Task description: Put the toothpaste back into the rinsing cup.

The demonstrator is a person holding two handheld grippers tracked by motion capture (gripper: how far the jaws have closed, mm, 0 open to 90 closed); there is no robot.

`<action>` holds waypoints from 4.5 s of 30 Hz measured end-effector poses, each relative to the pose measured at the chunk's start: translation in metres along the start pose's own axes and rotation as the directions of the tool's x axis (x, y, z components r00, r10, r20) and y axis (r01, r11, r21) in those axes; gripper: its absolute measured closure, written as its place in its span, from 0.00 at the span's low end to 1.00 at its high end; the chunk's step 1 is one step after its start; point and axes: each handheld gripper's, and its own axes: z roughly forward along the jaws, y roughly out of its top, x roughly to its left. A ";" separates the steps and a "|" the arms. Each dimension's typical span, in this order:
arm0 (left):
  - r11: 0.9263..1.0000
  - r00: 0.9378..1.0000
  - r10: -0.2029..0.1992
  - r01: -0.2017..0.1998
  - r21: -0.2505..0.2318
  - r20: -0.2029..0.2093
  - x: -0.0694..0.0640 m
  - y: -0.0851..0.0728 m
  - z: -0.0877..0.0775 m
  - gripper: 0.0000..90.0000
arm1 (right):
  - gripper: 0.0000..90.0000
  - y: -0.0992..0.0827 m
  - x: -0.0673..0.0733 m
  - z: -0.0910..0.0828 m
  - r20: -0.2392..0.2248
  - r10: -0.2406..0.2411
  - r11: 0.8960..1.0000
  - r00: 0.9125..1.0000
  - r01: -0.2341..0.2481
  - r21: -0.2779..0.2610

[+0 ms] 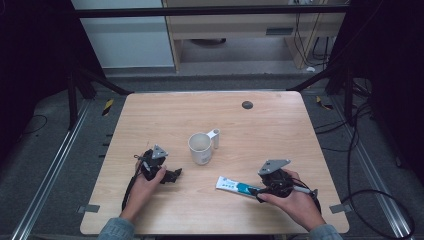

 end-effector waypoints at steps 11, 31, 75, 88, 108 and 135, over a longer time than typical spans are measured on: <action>1.000 1.000 0.000 0.000 0.000 -0.001 0.000 0.000 0.000 0.00 | 0.47 0.013 0.009 0.019 -0.055 -0.077 0.993 0.995 0.082 0.089; 1.000 1.000 -0.003 0.003 -0.002 -0.001 0.000 0.000 0.000 0.00 | 0.52 0.035 0.015 0.039 -0.098 -0.144 0.963 0.985 0.162 0.214; 1.000 1.000 0.000 0.000 -0.001 0.000 0.000 0.000 0.000 0.00 | 0.62 0.051 0.016 0.064 -0.149 -0.216 0.896 0.965 0.257 0.361; 1.000 1.000 0.000 0.000 -0.001 0.000 0.000 0.000 0.000 0.00 | 0.83 0.058 0.009 0.060 -0.177 -0.194 0.891 0.965 0.249 0.380; 1.000 1.000 -0.001 0.001 -0.002 0.000 0.000 0.000 0.000 0.00 | 0.86 0.071 -0.020 0.022 -0.118 -0.075 0.967 0.990 0.101 0.233; 1.000 1.000 0.003 -0.003 -0.001 -0.006 0.000 -0.001 -0.001 0.00 | 0.86 0.101 -0.033 0.011 0.052 0.041 0.998 0.998 -0.038 -0.057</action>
